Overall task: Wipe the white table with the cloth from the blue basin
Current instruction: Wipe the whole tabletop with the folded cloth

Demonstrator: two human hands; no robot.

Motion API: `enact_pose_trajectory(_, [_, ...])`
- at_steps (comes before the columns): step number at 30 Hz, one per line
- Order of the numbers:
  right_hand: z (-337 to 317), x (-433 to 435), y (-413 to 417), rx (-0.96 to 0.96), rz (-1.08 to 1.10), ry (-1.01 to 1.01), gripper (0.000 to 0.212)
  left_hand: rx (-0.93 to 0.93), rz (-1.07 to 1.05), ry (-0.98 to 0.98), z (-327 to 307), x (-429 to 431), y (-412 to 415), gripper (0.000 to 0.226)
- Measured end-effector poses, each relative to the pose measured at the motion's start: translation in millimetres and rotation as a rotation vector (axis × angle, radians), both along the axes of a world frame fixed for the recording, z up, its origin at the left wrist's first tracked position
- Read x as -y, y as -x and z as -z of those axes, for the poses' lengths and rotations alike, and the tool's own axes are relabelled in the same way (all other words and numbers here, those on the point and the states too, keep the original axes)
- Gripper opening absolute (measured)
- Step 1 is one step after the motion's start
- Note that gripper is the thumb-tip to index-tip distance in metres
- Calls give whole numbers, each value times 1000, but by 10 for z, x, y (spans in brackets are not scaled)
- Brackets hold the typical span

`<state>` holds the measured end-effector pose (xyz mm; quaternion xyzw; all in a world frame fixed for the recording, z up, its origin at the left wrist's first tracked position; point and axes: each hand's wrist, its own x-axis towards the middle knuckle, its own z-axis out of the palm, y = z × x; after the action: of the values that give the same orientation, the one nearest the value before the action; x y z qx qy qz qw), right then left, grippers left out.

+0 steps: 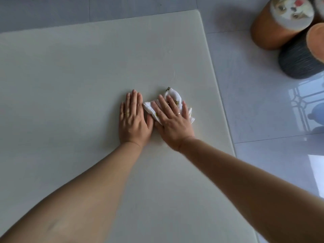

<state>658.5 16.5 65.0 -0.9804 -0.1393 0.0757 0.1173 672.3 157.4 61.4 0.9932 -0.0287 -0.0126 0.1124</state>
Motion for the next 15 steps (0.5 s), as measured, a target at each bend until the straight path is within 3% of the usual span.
enact_pose_trajectory(2, [0,387,-203,34,-116,95,56,8,8,-4,5,0,9,69])
enact_pose_trajectory(3, [-3,576,-324,25,-64,109,56,5,9,-8,8,0,12,69])
enact_pose_trajectory(6, [-43,831,-622,-45,350,44,56,-5,2,-18,18,-1,12,69])
enact_pose_trajectory(9, [-49,410,-695,-90,646,14,61,-12,2,-30,19,5,8,69])
enact_pose_trajectory(11, [-37,99,-624,-73,506,-3,64,-12,3,-40,13,11,7,68])
enact_pose_trajectory(15, [-40,289,-648,-34,-123,63,59,-40,19,-40,-13,-2,-2,68])
